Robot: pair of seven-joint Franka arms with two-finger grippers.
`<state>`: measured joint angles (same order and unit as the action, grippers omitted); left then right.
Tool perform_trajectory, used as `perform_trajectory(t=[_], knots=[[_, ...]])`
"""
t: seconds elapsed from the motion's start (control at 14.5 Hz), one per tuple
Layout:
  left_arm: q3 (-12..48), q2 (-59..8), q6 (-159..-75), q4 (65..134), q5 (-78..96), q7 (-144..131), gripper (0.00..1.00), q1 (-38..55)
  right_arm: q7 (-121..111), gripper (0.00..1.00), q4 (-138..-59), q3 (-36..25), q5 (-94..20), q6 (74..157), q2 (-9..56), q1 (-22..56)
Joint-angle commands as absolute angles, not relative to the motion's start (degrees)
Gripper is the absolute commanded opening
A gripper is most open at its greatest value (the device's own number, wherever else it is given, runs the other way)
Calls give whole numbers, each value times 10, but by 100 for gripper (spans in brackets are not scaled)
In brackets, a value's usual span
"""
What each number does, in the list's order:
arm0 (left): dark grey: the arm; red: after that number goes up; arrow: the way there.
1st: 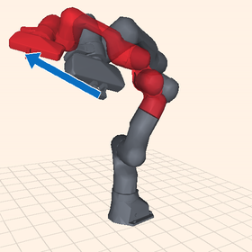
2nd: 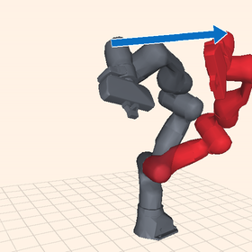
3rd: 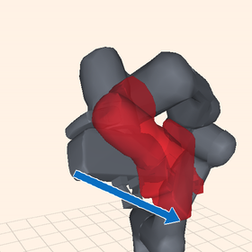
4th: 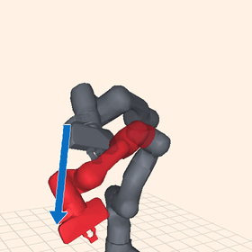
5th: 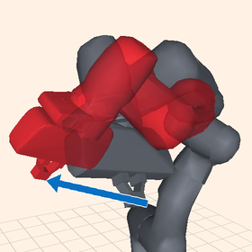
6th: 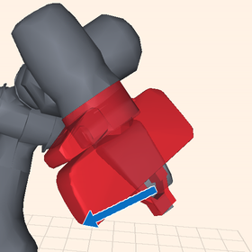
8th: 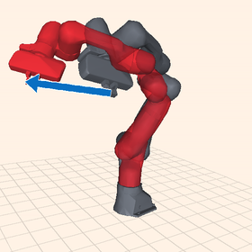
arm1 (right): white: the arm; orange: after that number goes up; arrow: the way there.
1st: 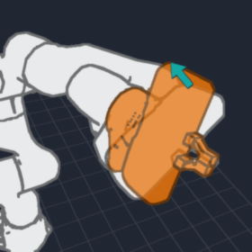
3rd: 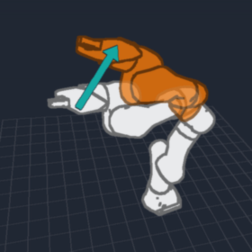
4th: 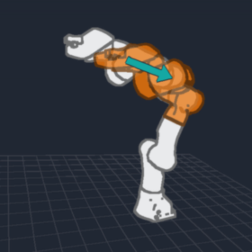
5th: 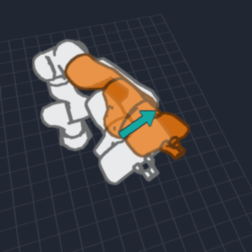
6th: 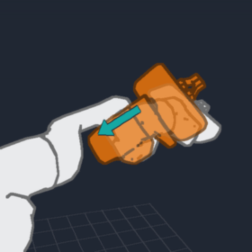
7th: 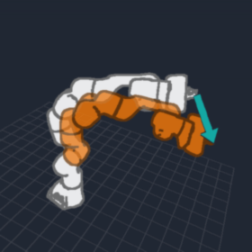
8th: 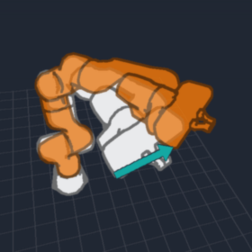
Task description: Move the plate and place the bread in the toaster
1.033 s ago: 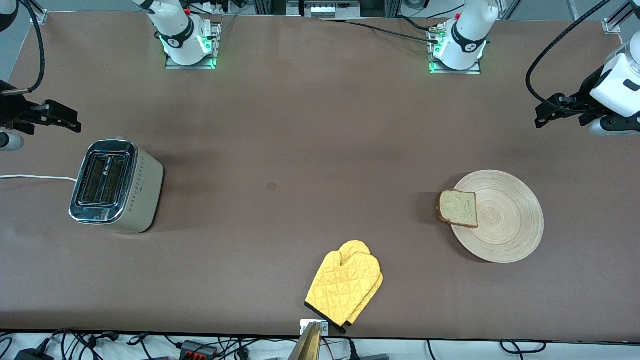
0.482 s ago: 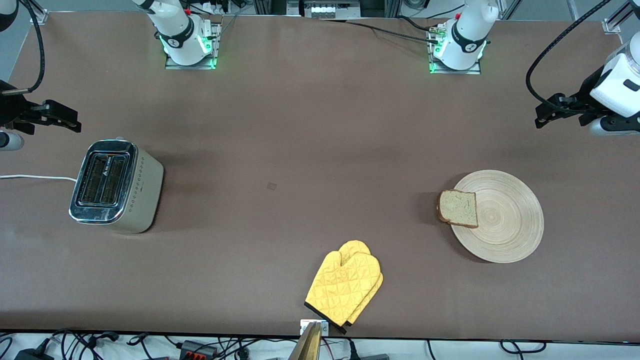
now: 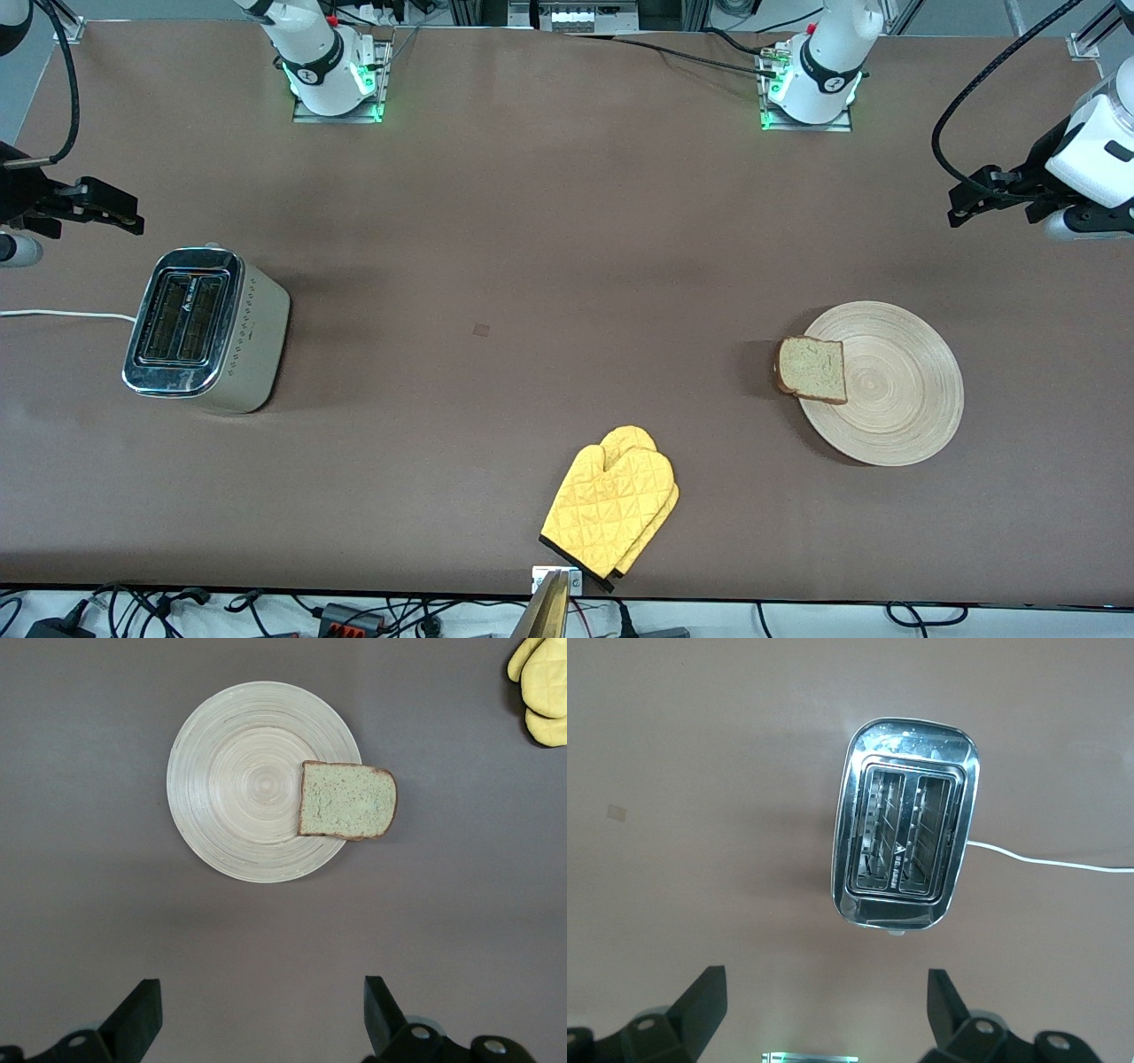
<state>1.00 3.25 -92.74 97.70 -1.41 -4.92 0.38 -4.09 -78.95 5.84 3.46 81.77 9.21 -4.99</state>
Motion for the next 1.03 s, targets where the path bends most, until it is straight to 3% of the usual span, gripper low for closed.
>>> perform_trajectory(t=[0.0, 0.62, 0.96], knots=[[11, 37, -918, 971, -11, -45, 100, 0, -33, 100, -780, 61, 36, 808, 91, -50], [17, 26, -887, 968, -13, -52, 100, 0, -34, 100, -780, 62, 37, 806, 91, -50], [11, -41, -889, 946, -7, 36, 100, -70, -34, 100, -780, 62, 36, 806, 91, -49]])
